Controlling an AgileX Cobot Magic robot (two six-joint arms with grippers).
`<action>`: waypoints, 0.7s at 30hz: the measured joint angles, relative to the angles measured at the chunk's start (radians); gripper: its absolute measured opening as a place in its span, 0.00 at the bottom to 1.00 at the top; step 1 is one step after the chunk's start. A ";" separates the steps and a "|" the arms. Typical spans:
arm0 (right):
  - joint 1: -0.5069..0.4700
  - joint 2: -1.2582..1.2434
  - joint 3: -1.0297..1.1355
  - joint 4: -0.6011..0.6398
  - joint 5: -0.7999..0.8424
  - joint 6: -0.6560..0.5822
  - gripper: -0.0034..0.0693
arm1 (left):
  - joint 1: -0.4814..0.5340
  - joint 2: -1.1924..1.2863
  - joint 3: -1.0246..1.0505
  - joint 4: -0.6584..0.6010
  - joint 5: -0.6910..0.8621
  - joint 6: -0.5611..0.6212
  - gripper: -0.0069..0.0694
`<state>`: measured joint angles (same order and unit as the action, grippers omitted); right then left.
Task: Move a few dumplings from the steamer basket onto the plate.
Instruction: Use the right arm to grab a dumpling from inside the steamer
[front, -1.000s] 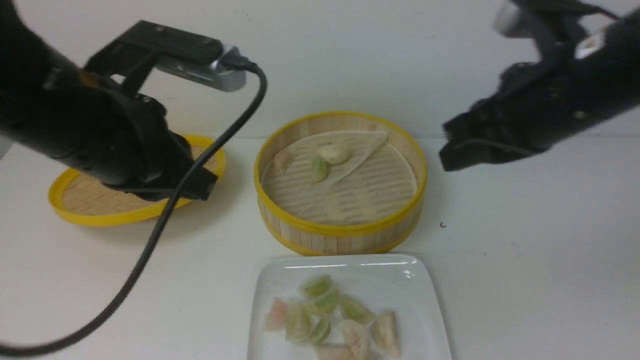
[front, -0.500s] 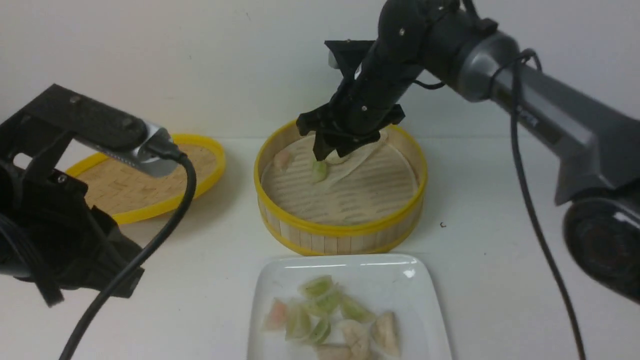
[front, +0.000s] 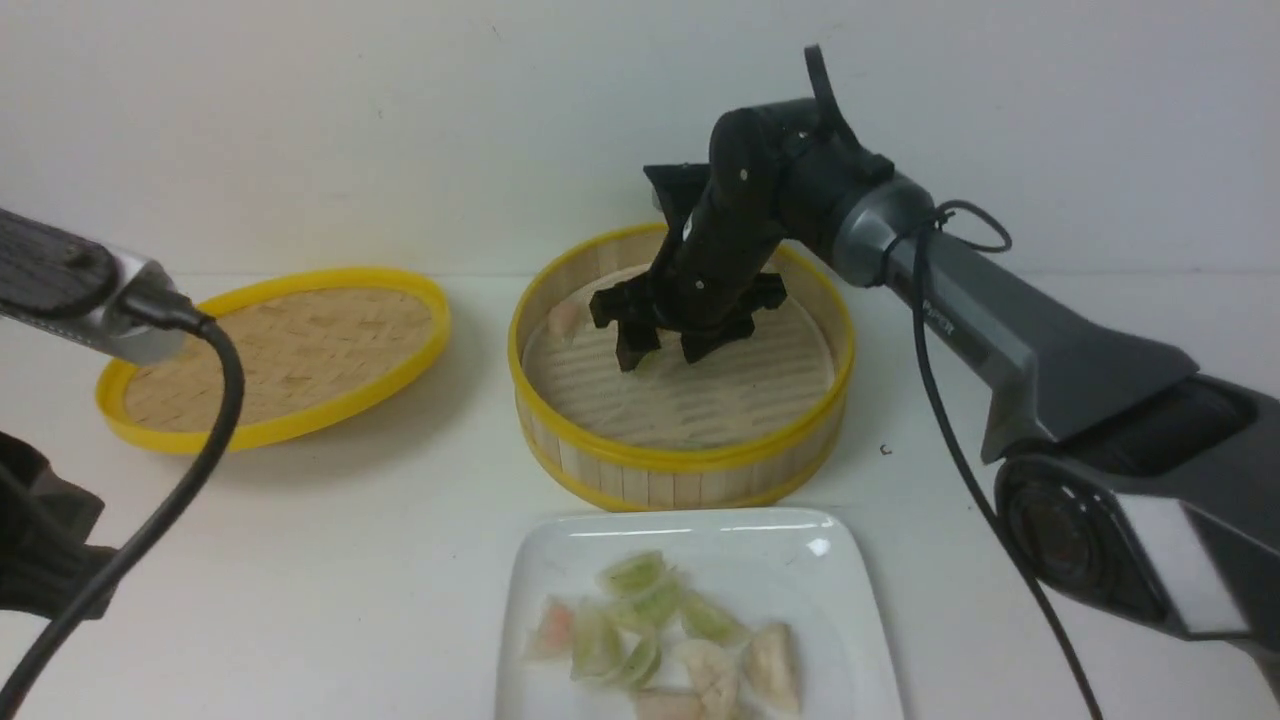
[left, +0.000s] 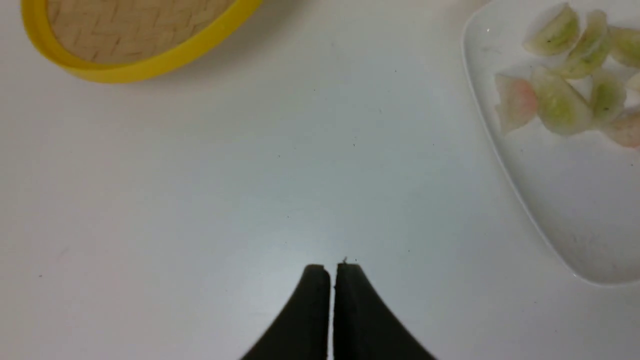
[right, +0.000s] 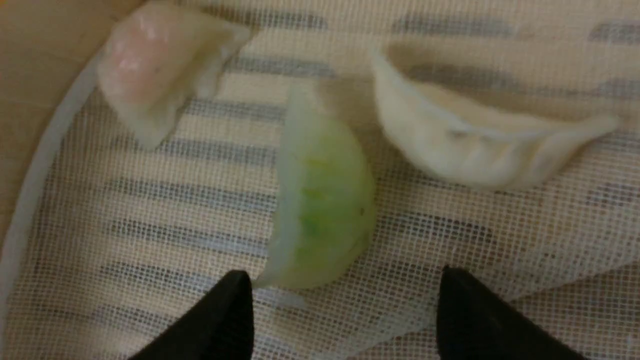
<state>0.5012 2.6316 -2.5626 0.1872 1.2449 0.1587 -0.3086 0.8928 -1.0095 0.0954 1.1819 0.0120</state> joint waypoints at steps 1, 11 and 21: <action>0.000 0.000 -0.003 -0.003 -0.003 0.001 0.57 | 0.000 -0.009 0.000 0.003 0.001 0.000 0.08; 0.004 -0.023 -0.026 -0.081 0.005 -0.010 0.04 | 0.000 -0.066 0.000 0.006 0.037 0.000 0.08; 0.005 -0.165 -0.044 -0.029 0.009 -0.111 0.03 | 0.000 -0.078 0.000 0.006 0.043 -0.012 0.08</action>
<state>0.5065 2.4666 -2.6070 0.1579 1.2537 0.0478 -0.3086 0.8148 -1.0095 0.1010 1.2252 0.0000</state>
